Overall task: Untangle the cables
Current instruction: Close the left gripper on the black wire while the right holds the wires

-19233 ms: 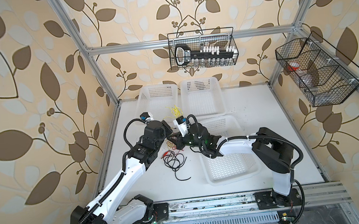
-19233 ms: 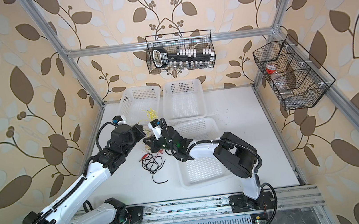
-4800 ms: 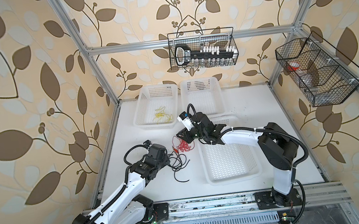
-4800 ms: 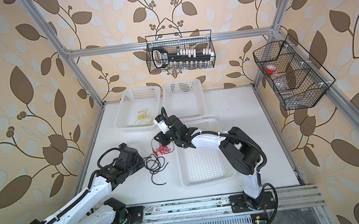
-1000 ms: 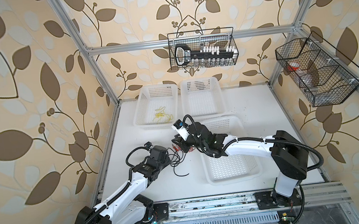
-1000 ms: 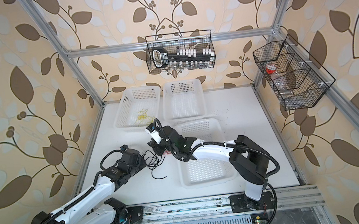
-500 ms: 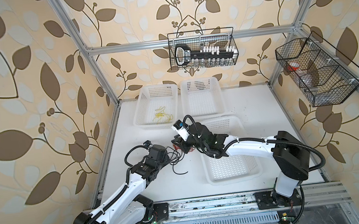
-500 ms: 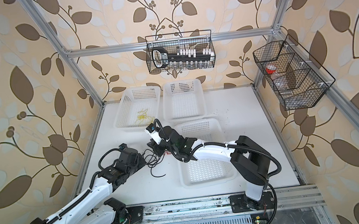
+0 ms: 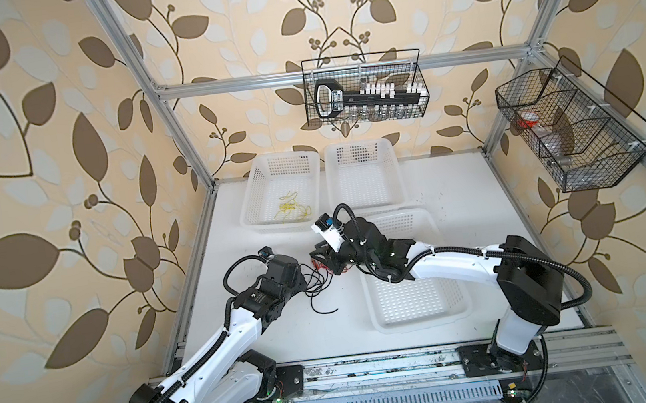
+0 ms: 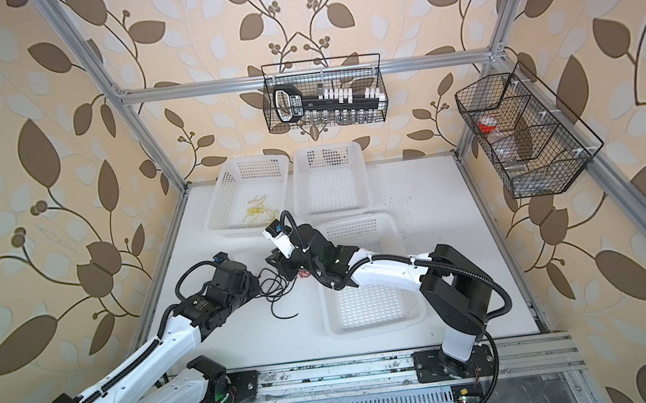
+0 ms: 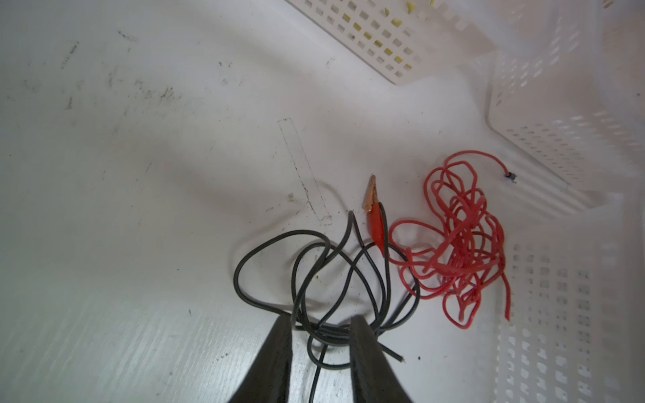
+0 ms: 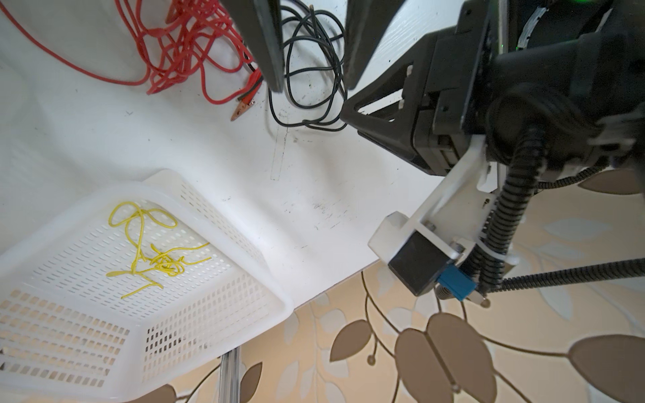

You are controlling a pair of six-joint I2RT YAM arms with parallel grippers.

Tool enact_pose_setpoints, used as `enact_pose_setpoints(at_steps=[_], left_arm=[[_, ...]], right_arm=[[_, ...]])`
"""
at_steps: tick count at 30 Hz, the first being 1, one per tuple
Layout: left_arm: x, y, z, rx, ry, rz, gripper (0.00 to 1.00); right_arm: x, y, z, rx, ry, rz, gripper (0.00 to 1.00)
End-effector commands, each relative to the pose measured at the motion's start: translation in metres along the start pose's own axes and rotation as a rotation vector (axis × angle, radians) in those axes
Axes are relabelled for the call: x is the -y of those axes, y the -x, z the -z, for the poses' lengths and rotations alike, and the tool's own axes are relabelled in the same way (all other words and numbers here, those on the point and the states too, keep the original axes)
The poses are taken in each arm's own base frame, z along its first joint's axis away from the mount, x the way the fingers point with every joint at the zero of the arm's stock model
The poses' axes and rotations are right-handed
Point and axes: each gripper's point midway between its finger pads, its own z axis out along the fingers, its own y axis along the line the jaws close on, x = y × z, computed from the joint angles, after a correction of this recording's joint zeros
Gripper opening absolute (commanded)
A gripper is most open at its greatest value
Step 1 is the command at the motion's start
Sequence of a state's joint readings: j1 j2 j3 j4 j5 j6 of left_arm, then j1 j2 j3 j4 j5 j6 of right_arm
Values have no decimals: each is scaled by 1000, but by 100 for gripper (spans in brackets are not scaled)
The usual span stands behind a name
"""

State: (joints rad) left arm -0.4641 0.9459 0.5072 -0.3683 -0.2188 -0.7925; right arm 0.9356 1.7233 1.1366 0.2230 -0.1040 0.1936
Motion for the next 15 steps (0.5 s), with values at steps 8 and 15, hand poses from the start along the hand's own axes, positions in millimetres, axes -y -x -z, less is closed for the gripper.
enact_pose_setpoints(at_steps=[8,15], left_arm=[[-7,-4,-18,7,40,-9,29],[-8,-3,-29,26,49,-25,20]], right_arm=[[-2,0,10,1,11,3,30],[0,0,10,1,5,-1,30]])
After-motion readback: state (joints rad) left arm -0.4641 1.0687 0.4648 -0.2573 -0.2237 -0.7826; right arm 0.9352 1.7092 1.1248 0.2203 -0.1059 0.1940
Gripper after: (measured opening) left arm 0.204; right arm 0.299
